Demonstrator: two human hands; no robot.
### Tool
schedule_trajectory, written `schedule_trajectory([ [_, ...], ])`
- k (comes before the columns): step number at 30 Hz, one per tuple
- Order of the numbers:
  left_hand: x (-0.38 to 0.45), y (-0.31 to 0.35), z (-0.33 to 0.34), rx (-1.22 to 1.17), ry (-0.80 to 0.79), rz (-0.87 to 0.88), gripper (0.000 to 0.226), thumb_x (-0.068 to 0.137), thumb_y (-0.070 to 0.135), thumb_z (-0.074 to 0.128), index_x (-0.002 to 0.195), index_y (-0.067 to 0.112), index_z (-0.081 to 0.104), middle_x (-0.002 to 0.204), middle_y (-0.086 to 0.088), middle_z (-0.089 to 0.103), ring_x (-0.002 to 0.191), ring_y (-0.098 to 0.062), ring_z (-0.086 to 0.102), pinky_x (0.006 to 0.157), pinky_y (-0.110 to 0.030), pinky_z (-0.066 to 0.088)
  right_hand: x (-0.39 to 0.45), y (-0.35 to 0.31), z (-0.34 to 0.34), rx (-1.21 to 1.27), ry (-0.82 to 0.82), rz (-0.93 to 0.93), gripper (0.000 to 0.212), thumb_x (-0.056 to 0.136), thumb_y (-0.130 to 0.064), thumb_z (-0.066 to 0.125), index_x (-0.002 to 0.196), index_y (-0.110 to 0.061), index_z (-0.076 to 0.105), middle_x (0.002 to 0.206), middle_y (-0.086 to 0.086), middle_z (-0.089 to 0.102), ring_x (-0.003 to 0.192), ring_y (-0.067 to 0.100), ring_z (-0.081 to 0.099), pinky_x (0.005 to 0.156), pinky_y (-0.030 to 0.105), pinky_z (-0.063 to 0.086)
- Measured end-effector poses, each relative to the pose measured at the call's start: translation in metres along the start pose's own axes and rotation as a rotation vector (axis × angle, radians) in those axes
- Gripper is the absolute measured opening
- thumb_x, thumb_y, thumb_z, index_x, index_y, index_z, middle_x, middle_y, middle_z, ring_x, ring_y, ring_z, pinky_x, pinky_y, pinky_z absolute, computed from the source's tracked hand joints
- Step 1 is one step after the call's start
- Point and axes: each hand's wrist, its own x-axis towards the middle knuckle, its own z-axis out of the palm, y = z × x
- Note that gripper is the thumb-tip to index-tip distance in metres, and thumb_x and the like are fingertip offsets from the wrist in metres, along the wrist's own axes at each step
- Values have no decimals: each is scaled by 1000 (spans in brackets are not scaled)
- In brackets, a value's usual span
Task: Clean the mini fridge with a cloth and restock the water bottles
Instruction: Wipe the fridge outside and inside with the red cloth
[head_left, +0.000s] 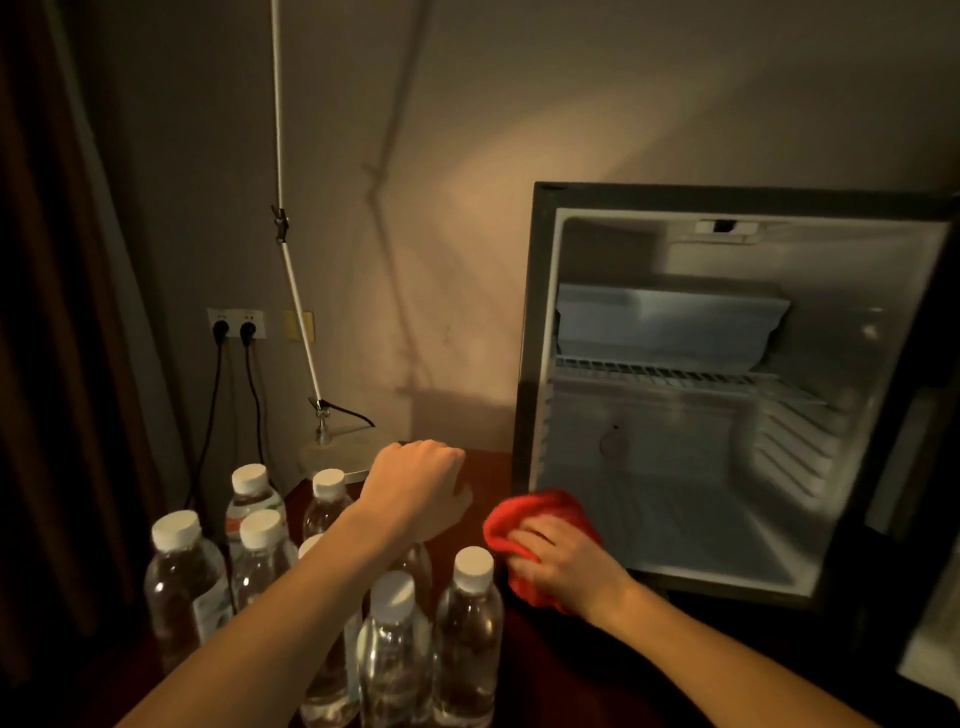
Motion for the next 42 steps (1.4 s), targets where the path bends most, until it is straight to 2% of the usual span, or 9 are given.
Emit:
schedule_trajectory([
  [5, 3, 5, -11, -25, -31, 19, 26, 91, 43, 47, 97, 21, 59, 104, -3, 67, 98, -28, 64, 68, -34, 39, -29, -1, -24, 291, -161, 100, 26, 83, -29, 55, 106, -31, 67, 109, -10, 66, 103, 14, 60, 89, 22, 41],
  [9, 3, 13, -35, -81, 33, 31, 22, 90, 39, 47, 96, 22, 60, 103, -1, 68, 96, -27, 65, 70, -33, 48, -46, 4, -60, 337, -195, 300, 50, 74, -32, 63, 124, -36, 55, 119, -4, 57, 106, 20, 53, 92, 31, 42],
  [13, -7, 39, -63, -196, 36, 43, 15, 90, 37, 46, 82, 26, 53, 97, 0, 68, 87, -27, 65, 64, -32, 44, -68, 9, -107, 389, 98, 428, 54, 67, -21, 61, 119, -35, 57, 113, -7, 59, 102, 19, 60, 83, 34, 54],
  [19, -25, 103, -84, -385, -18, 124, 38, 79, 57, 51, 104, 30, 60, 107, 3, 67, 103, -27, 63, 78, -38, 52, -89, 17, -185, 553, 450, 573, 50, 65, -14, 45, 111, -24, 64, 107, 3, 64, 99, 21, 62, 90, 26, 47],
  [26, -58, 175, -33, -1211, -110, 83, 91, 68, 44, 87, 143, 30, 36, 134, 4, 56, 127, -7, 51, 105, -34, 46, -116, 0, -216, 677, 633, 624, 41, 70, -11, 52, 109, -16, 65, 108, -2, 66, 103, 10, 61, 92, 15, 42],
  [30, -76, 201, -35, -1753, -285, -148, 79, 73, -1, 79, 130, 34, 37, 119, -8, 64, 94, -17, 69, 61, -31, 59, -107, -18, -211, 836, 730, 724, 60, 60, 3, 43, 109, -25, 64, 106, -3, 69, 102, 13, 65, 94, 33, 50],
  [33, -64, 198, -44, -1889, -122, -292, 64, 61, -1, 69, 115, 27, 48, 102, -15, 63, 73, -22, 64, 52, -31, 55, -102, -17, -213, 1008, 729, 688, 54, 67, -3, 49, 111, -31, 60, 109, -4, 69, 104, 13, 65, 94, 38, 51],
  [38, -31, 167, -64, -1846, 233, -369, 48, 54, -7, 63, 96, 16, 57, 89, -11, 64, 82, -23, 60, 68, -39, 50, -96, -4, -212, 1466, 564, 503, 72, 77, -24, 75, 141, -20, 42, 139, 1, 55, 131, 18, 50, 103, 31, 43],
  [42, -1, 137, -83, -1841, 293, -345, 52, 52, -7, 49, 98, 15, 57, 93, -15, 64, 86, -24, 60, 77, -48, 52, -59, 6, -216, 1815, 581, 468, 69, 85, -60, 57, 142, -24, 43, 135, 1, 58, 120, 16, 58, 84, 30, 54],
])
